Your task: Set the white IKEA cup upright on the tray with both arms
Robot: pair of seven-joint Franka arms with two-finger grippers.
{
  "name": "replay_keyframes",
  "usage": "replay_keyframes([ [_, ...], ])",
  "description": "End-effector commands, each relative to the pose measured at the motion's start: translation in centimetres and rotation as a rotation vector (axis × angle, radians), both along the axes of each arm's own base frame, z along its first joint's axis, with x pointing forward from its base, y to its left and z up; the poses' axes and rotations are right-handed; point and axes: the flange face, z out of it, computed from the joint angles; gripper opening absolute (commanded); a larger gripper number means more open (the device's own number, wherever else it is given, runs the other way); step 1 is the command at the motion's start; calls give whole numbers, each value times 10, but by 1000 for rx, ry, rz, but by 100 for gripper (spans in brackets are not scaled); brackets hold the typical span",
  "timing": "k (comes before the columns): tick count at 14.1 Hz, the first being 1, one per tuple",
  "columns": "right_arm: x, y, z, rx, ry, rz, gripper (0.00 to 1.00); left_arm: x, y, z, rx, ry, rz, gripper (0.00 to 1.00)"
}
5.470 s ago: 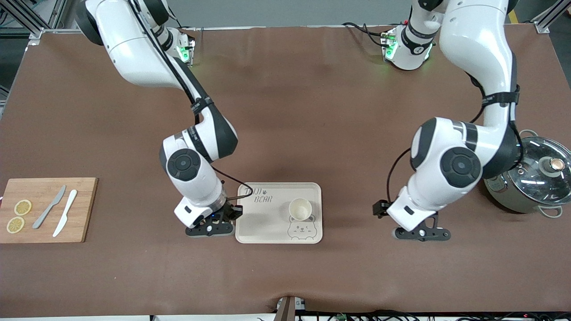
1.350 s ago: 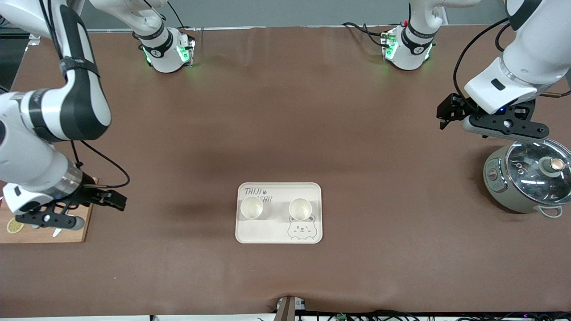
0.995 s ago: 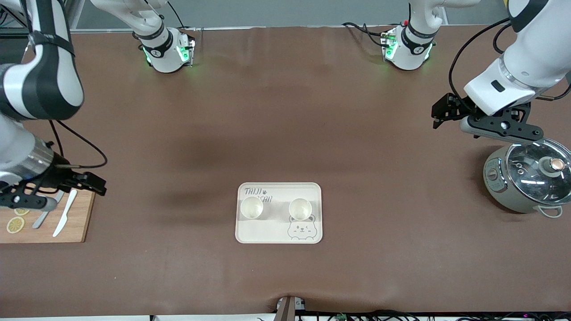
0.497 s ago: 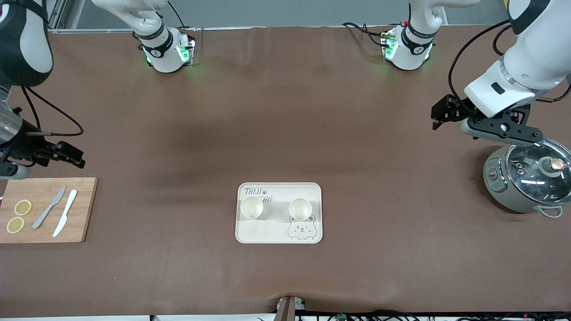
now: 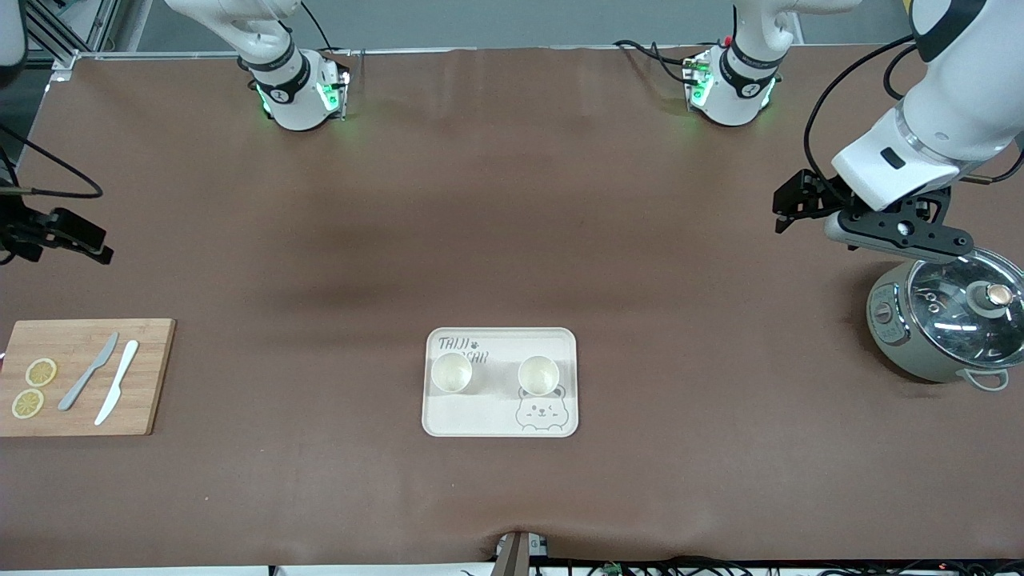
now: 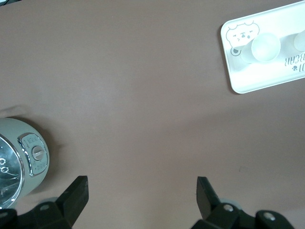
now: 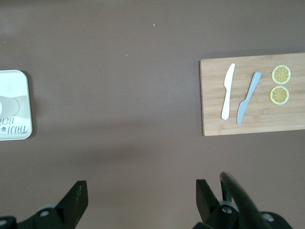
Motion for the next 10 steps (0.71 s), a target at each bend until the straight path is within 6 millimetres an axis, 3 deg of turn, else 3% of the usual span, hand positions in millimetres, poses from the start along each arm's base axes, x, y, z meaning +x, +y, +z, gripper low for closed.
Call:
replay_keyframes([
  [1, 0, 5, 7, 18, 2, 13, 100, 2, -3, 5, -22, -3, 13, 100],
  [10, -12, 4, -5, 13, -22, 13, 100, 3, 1, 4, -16, -4, 19, 100],
])
